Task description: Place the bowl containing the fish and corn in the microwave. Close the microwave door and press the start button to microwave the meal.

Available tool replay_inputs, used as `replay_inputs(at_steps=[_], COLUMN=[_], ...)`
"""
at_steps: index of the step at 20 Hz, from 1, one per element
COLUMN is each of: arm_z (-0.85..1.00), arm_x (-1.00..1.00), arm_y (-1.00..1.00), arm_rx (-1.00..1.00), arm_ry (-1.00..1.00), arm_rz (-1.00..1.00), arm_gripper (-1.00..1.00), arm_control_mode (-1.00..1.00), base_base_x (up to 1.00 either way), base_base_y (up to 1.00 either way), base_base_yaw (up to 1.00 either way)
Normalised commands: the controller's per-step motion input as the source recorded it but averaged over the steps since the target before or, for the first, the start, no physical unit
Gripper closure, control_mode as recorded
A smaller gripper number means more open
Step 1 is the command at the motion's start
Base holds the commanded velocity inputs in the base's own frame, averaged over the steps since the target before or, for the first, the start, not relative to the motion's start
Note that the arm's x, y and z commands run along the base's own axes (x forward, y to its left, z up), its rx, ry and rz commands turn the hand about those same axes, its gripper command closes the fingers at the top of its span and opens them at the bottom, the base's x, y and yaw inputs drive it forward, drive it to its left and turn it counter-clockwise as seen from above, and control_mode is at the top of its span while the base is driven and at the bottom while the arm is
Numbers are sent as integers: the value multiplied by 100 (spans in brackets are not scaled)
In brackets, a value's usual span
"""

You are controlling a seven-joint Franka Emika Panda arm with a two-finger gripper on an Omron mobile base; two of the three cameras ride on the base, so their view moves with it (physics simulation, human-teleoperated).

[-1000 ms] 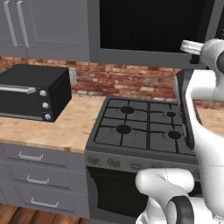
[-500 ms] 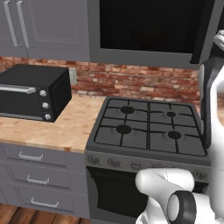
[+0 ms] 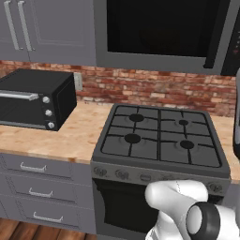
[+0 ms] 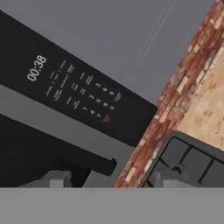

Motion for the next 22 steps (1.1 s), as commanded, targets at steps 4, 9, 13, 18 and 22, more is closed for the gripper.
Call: replay_inputs(at_steps=[4,9,13,18,22], arm_z=[-6,-1,0,0,0], arm_x=[3,1,0,1,17], arm_y=[-25,-59,-17,-2,-24], arm_rx=[14,12,21,20,15], arm_ry=[-9,0,-1,-1,0], arm_rz=[0,2,13,15,1], arm_gripper=[100,100,100,100,100], arm_control_mode=[-100,-100,-100,-100,-100], base_base_x=[0,0,0,0,0], base_base_y=[0,0,0,0,0], base_base_yaw=[0,0,0,0,0])
